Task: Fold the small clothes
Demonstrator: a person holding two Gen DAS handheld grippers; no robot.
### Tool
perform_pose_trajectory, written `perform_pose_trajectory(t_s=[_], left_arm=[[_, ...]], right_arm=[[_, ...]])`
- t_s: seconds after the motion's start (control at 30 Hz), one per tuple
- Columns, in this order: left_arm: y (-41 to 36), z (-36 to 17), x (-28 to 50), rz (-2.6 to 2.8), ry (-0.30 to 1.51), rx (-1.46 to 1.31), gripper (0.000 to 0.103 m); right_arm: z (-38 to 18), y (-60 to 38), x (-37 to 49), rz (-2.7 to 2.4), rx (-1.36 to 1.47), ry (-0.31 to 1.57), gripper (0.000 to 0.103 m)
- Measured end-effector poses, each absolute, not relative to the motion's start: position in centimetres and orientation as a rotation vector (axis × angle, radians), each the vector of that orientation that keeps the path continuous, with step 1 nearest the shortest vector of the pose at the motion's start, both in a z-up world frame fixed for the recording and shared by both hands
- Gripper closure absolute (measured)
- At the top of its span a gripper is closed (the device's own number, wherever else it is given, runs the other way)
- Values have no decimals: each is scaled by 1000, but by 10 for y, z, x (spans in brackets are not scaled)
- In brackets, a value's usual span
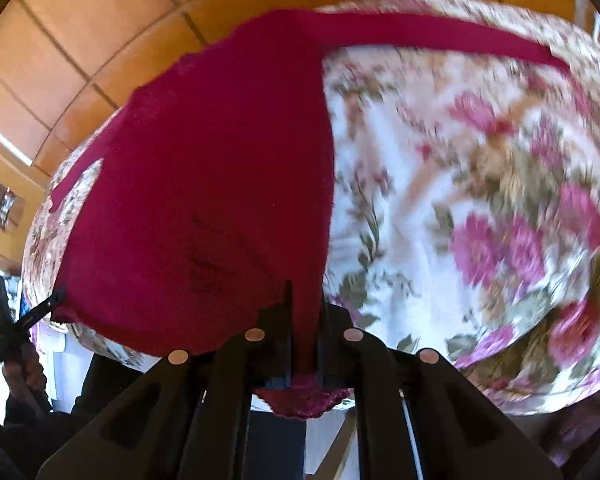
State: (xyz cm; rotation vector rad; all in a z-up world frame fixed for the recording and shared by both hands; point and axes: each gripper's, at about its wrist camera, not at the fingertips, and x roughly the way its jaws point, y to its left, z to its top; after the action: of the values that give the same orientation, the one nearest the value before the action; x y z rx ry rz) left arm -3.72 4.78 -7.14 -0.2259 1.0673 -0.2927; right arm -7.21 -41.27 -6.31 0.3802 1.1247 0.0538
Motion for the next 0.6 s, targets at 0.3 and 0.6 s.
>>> perform_pose_trajectory(t_s=[0.3, 0.6], left_arm=[[51, -14, -15, -55, 870, -118, 39], [42, 7, 15, 106, 793, 8, 33]], right_arm=[[-33, -401, -68, -83, 249, 1036, 28], [-5, -316, -34, 49, 154, 856, 5]])
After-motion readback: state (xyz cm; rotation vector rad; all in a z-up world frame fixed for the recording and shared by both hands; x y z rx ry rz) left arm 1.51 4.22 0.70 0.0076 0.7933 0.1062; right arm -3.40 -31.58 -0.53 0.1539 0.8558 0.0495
